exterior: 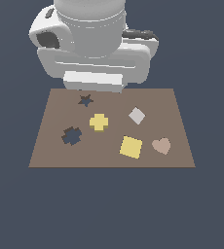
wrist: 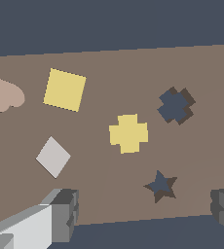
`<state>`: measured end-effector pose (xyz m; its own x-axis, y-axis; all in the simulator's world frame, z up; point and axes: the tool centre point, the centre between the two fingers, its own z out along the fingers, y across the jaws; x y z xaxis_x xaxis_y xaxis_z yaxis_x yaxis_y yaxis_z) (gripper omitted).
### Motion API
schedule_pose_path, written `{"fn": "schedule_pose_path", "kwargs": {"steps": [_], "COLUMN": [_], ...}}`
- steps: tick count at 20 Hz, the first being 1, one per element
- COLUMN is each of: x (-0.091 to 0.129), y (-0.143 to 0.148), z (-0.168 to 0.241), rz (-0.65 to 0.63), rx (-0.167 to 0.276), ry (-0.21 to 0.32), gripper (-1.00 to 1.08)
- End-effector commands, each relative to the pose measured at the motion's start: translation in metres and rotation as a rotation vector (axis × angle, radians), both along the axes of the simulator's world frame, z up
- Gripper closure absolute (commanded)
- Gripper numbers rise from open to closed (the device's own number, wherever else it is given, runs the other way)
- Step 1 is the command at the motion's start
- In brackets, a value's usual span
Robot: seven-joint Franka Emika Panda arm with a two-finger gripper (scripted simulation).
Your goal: Insert a designated object into the corresponding slot on a board.
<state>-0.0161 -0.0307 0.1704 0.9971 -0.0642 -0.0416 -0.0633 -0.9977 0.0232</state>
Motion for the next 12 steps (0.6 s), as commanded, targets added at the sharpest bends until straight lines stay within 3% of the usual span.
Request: {"fn": "schedule_pose_path", "kwargs": {"steps": [1, 12], "x": [0.0, 0.006], "y": [0.0, -0.004], "z": [0.0, -0.036], "rz": [0.0, 0.023], "rx": [0.0, 0.006], "ry": [0.0, -0.013], "gripper": [-0.92, -0.92]}}
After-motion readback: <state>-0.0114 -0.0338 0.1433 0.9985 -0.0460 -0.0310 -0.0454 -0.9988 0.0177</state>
